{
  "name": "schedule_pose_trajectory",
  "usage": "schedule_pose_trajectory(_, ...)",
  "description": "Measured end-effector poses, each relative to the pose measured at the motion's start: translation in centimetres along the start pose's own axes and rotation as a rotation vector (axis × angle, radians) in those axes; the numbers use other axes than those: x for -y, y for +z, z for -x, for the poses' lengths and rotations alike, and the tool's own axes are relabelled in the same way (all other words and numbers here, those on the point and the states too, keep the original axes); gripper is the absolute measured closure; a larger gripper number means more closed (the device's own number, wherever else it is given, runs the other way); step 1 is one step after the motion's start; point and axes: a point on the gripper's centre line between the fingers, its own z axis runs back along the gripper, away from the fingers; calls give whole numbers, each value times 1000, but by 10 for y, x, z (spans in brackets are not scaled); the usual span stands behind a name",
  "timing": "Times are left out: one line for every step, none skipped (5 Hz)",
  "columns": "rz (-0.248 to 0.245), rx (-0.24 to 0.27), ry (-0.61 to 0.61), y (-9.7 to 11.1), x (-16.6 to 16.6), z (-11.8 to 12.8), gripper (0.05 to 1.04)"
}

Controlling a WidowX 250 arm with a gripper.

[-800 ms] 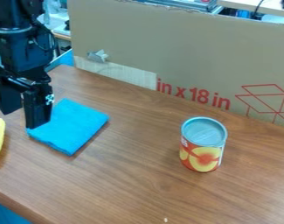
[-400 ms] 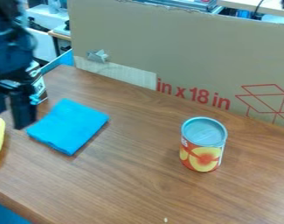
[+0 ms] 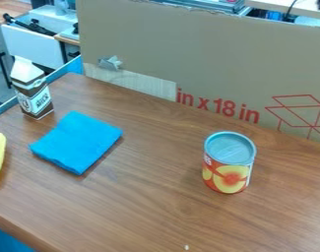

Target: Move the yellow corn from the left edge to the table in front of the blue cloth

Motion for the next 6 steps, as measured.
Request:
schedule_pose_trajectory(38,14,73,-15,-11,-7,81)
schedule_pose_trajectory(65,42,115,-31,-13,-25,81)
schedule_pose_trajectory(73,73,157,-45,-17,-43,81)
schedule_pose_trajectory(77,67,172,-50,-20,-51,81)
schedule_pose_trajectory(77,46,174,-58,-23,-56,81)
schedule_pose_trajectory(81,8,178,-78,-26,-60,81)
